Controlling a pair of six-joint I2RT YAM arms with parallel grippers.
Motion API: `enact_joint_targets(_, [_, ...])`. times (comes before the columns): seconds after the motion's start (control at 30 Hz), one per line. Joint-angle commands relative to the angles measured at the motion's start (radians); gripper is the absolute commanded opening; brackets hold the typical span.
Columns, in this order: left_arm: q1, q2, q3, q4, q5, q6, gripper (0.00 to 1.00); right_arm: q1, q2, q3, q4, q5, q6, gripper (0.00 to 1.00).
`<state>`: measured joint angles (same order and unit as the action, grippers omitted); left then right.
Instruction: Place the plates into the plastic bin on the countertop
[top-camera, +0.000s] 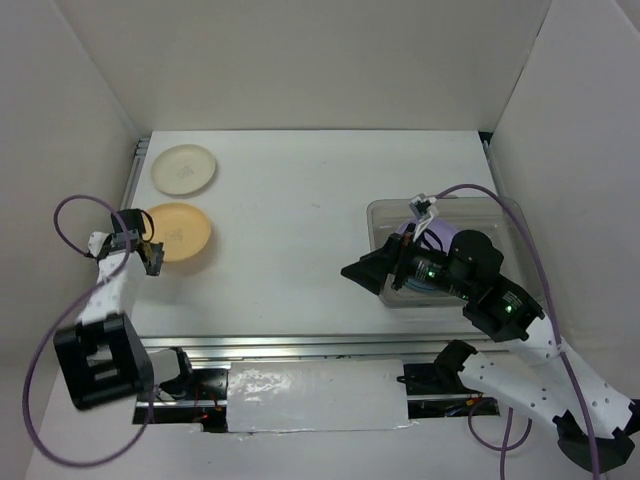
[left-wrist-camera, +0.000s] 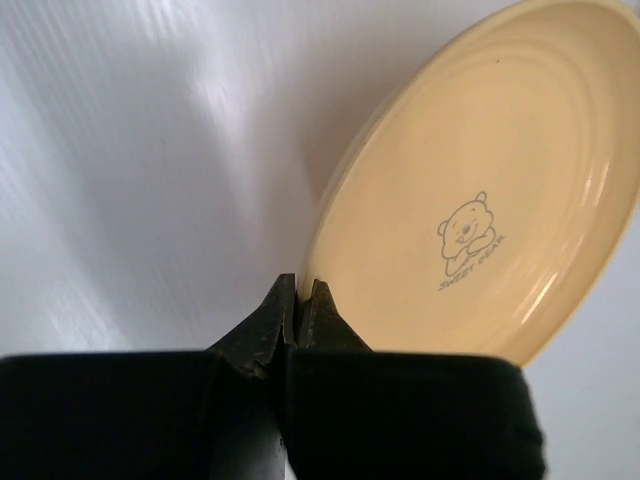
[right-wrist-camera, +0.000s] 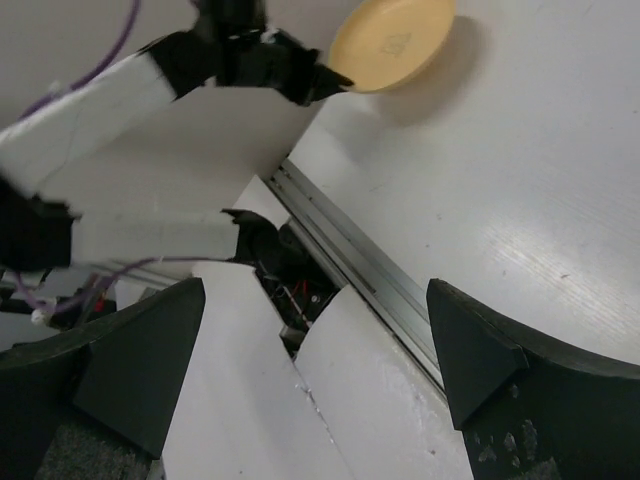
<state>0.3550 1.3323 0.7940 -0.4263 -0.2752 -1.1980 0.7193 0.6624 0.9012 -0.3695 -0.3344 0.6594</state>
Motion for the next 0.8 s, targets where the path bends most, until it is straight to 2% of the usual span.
enact_joint_targets(0.0, [-0.099,-0.294,-0.041,-0.071,-0.010,0.098,0.00,-0.004,0.093,0.053,0.024,0.083,-0.020,1.00])
enact_joint_targets(0.1, [-0.236,-0.386,-0.021,-0.080,0.037,0.162,0.00,-0.015,0.238,0.120,-0.006,0.181,-0.035,1.00])
enact_joint_targets(0.13, [-0.325,-0.389,-0.003,-0.107,0.030,0.164,0.00,-0.017,0.270,0.136,-0.006,0.195,-0.046,1.00])
enact_joint_targets(0.2, [-0.430,-0.383,0.051,-0.138,0.015,0.184,0.00,-0.012,0.350,0.174,0.007,0.231,-0.050,1.00])
enact_joint_targets(0.3, [-0.649,-0.340,0.143,-0.166,-0.009,0.204,0.00,-0.008,0.427,0.215,0.026,0.294,-0.041,1.00])
enact_joint_targets(0.37, [-0.726,-0.294,0.177,-0.175,-0.018,0.215,0.00,0.000,0.491,0.251,0.009,0.331,-0.041,1.00])
enact_joint_targets(0.4, [-0.791,-0.282,0.197,-0.187,-0.031,0.212,0.00,0.008,0.515,0.264,-0.006,0.403,-0.041,1.00])
enact_joint_targets(0.5, [-0.869,-0.240,0.254,-0.181,-0.047,0.218,0.00,0.012,0.621,0.306,-0.089,0.527,-0.027,1.00])
enact_joint_targets(0.57, [-0.925,-0.220,0.277,-0.172,-0.056,0.221,0.00,0.009,0.677,0.301,-0.120,0.558,-0.012,0.97])
enact_joint_targets(0.77, [-0.987,-0.183,0.278,-0.134,-0.035,0.219,0.00,-0.003,0.724,0.235,-0.134,0.664,0.061,0.74])
